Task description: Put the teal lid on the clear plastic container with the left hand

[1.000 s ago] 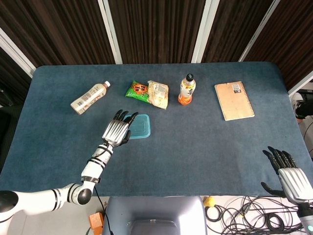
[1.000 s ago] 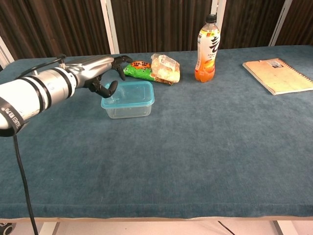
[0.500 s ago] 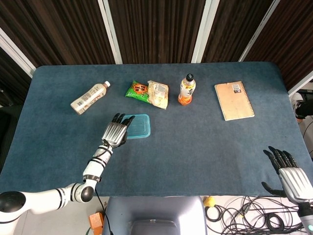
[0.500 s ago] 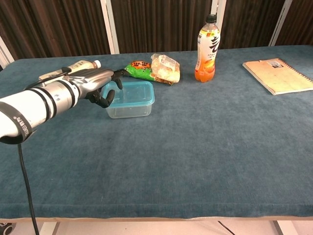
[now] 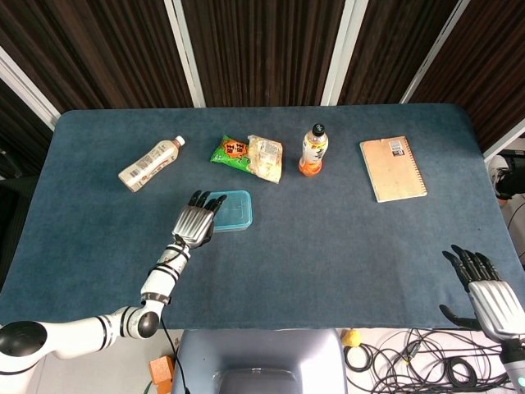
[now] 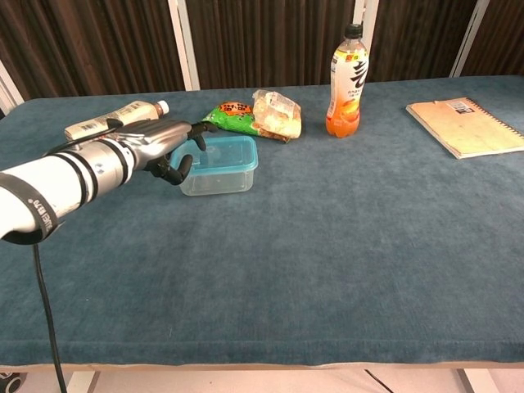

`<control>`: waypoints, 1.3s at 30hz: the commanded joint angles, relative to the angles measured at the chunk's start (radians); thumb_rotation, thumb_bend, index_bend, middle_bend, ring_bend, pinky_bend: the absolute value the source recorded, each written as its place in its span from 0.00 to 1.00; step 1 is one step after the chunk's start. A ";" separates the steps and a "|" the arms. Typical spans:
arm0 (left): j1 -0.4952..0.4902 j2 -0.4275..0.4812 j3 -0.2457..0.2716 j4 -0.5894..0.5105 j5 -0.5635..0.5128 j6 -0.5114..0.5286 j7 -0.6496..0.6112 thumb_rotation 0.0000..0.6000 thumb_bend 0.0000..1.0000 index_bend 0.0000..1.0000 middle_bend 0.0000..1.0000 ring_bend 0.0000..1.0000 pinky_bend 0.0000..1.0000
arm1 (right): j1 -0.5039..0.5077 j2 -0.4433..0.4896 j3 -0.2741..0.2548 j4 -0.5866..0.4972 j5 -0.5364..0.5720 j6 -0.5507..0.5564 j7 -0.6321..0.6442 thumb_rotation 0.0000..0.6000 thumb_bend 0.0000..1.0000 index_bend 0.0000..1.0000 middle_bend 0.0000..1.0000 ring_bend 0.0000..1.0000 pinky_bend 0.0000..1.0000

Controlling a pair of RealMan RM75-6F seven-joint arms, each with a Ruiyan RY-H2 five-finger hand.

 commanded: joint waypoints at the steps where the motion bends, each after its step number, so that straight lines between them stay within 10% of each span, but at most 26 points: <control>1: 0.000 0.000 0.002 -0.003 0.001 -0.002 0.005 1.00 0.76 0.00 0.26 0.08 0.00 | 0.000 0.000 0.000 0.000 0.000 -0.001 -0.002 1.00 0.18 0.00 0.00 0.00 0.02; 39: 0.007 0.005 0.028 -0.008 -0.050 -0.052 0.052 1.00 0.77 0.00 0.31 0.10 0.00 | 0.004 -0.006 -0.001 -0.006 0.002 -0.009 -0.023 1.00 0.18 0.00 0.00 0.00 0.02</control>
